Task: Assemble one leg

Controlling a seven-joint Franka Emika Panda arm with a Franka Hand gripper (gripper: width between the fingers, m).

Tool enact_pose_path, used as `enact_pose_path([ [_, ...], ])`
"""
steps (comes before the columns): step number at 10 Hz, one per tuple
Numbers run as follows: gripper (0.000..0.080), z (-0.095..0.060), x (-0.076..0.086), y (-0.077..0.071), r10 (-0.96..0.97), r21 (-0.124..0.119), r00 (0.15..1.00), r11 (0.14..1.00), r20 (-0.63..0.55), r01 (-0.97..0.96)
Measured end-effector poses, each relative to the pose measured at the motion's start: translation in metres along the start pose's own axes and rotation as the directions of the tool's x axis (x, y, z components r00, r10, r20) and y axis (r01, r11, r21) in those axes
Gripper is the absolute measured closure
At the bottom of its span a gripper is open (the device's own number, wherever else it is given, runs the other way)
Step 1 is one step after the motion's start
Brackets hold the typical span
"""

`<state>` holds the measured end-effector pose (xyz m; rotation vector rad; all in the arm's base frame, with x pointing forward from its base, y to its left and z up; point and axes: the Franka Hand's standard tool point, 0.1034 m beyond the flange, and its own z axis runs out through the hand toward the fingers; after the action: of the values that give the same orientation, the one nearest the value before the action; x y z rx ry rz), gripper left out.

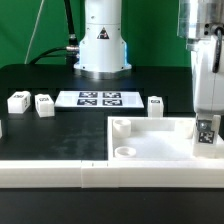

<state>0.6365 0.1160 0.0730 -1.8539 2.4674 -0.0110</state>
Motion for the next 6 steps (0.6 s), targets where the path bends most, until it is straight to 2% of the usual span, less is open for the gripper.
enact_pose_path([
  [3, 0.0508, 0.0004, -0.002, 0.0009, 0.022, -0.008, 1.0, 1.0, 0.02, -0.022],
  [4, 0.033, 0.0004, -0.0024, 0.0011, 0.01, -0.008, 1.0, 1.0, 0.022, -0.009],
  [5, 0.0213, 0.0005, -0.0026, 0.0013, 0.009, -0.008, 1.0, 1.0, 0.022, -0.009],
  [6, 0.0213, 0.0005, -0.0028, 0.0013, 0.009, -0.008, 1.0, 1.0, 0.022, -0.008],
])
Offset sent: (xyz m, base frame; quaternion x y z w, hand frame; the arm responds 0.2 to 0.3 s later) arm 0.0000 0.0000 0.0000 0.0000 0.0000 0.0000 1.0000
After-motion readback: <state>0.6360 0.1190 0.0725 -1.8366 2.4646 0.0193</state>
